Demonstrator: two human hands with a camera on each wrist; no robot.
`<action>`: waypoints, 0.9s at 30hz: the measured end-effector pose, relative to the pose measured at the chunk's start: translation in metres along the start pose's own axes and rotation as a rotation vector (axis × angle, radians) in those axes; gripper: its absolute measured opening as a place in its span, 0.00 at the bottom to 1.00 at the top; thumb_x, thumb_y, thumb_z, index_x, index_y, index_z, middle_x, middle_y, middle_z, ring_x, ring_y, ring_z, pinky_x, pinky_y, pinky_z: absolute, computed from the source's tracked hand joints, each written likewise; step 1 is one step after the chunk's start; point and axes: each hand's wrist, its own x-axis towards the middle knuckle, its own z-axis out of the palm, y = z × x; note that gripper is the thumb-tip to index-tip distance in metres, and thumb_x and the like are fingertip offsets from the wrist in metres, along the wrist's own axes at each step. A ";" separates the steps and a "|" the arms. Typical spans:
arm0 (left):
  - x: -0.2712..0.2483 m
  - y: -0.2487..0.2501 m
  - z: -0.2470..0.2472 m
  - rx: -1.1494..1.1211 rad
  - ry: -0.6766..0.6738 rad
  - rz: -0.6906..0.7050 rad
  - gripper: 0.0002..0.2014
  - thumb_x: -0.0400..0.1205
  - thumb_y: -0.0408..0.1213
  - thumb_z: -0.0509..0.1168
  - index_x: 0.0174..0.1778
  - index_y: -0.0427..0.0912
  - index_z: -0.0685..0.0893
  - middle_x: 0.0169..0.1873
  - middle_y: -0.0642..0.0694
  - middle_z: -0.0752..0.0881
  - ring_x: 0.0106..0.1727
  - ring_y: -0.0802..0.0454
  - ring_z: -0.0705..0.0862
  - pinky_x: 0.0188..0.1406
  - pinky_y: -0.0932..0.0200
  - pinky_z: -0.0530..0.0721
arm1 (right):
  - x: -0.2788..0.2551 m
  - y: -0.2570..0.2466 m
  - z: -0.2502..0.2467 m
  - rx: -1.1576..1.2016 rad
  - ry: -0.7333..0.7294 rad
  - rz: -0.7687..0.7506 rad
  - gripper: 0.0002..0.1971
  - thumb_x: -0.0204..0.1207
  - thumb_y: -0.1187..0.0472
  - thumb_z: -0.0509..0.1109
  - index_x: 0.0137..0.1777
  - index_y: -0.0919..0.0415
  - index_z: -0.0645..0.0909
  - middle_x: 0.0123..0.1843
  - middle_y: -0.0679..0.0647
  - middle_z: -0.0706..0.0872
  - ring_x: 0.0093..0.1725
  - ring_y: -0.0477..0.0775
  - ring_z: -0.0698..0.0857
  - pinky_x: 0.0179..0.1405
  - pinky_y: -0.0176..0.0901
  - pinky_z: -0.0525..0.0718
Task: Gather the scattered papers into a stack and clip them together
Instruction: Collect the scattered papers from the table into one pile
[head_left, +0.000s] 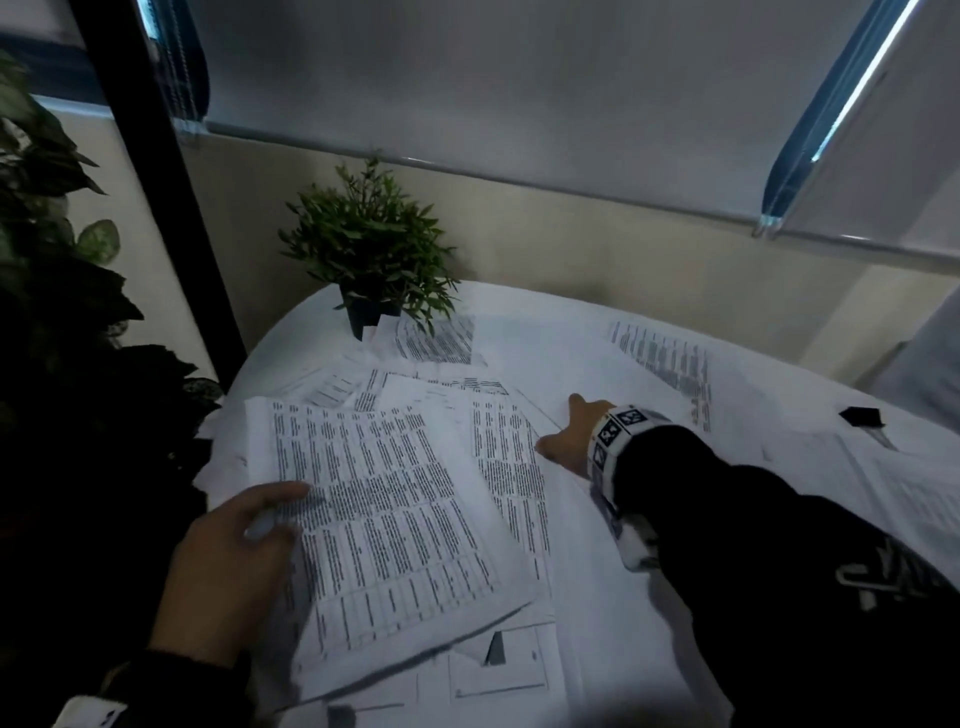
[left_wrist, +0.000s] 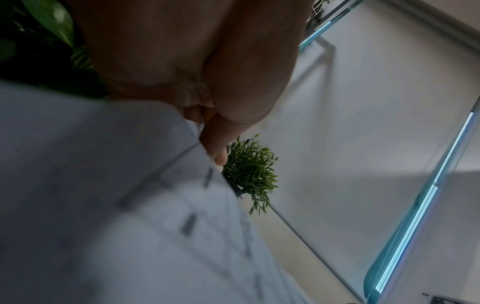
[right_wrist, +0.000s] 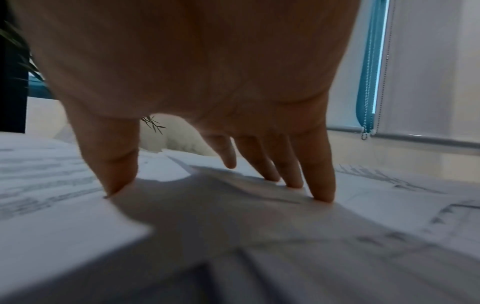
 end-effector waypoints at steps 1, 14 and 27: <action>0.001 0.001 0.001 -0.030 0.011 -0.010 0.20 0.74 0.20 0.68 0.40 0.55 0.86 0.47 0.42 0.87 0.48 0.48 0.83 0.51 0.58 0.74 | 0.002 -0.002 0.001 -0.025 0.033 -0.026 0.31 0.70 0.39 0.63 0.67 0.59 0.69 0.63 0.59 0.80 0.51 0.60 0.80 0.43 0.45 0.75; -0.001 0.007 0.008 -0.235 -0.019 -0.080 0.15 0.74 0.18 0.69 0.48 0.42 0.89 0.50 0.44 0.87 0.53 0.52 0.82 0.40 0.86 0.75 | -0.058 0.012 -0.079 0.378 0.665 -0.129 0.27 0.73 0.51 0.61 0.73 0.50 0.65 0.53 0.65 0.84 0.52 0.69 0.83 0.46 0.51 0.78; -0.008 0.022 0.011 -0.428 -0.034 -0.208 0.09 0.79 0.28 0.67 0.44 0.46 0.89 0.46 0.51 0.89 0.55 0.55 0.88 0.53 0.67 0.80 | -0.089 0.011 -0.056 1.653 -0.077 -0.371 0.30 0.61 0.70 0.61 0.67 0.73 0.72 0.57 0.72 0.82 0.52 0.71 0.83 0.54 0.69 0.80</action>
